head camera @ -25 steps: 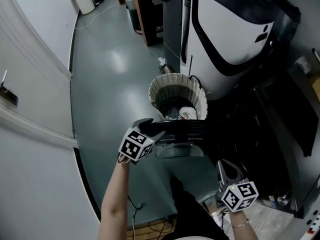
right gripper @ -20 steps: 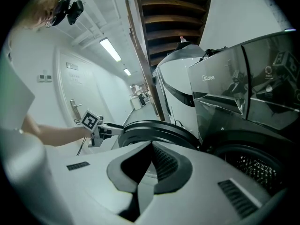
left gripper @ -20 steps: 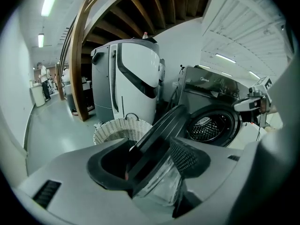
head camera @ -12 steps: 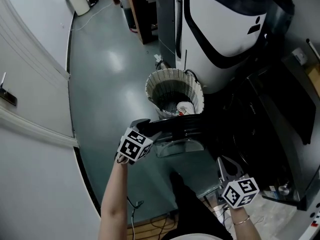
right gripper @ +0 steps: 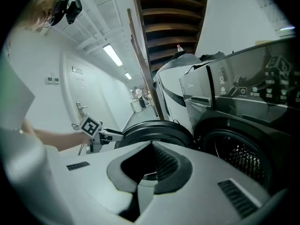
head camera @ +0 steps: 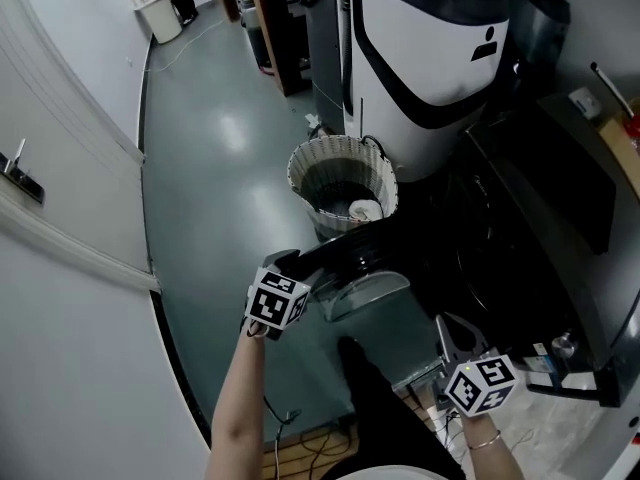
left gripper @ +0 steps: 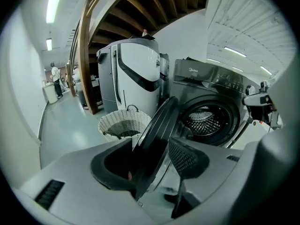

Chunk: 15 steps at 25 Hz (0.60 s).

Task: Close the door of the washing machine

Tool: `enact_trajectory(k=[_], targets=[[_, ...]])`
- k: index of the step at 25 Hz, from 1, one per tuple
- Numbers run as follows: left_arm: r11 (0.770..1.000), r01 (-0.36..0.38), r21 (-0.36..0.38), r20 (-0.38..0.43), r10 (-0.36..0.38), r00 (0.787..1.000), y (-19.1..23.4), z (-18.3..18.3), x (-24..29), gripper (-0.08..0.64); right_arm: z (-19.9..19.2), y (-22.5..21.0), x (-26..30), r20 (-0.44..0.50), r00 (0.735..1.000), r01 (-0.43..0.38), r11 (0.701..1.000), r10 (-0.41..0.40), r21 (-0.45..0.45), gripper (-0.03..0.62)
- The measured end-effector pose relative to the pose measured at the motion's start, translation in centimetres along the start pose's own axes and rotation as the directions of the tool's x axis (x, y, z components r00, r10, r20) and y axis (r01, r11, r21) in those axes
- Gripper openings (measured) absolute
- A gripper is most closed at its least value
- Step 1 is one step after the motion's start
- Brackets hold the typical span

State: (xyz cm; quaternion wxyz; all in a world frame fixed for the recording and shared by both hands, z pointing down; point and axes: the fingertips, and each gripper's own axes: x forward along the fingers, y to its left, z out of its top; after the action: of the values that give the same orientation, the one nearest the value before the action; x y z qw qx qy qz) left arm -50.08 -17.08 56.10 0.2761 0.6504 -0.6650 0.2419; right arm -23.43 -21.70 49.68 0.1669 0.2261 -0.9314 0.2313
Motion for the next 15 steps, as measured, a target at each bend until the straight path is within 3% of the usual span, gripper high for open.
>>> enact_trajectory(k=[11,15], targets=[[0.995,-0.045,-0.087,-0.011,0.044,0.999,-9.7,-3.6,-3.5,0.262,-4.5,-1.5,-12.8,0.038,0.997,0.067,0.997,-0.068,0.034,0.008],[0.995,-0.065,-0.077,-0.036,0.062,0.997,-14.1,-4.7,-4.2,0.264,-6.1,-2.6,-18.1,0.056,0.993,0.102,0.994,-0.105,0.048,0.008]])
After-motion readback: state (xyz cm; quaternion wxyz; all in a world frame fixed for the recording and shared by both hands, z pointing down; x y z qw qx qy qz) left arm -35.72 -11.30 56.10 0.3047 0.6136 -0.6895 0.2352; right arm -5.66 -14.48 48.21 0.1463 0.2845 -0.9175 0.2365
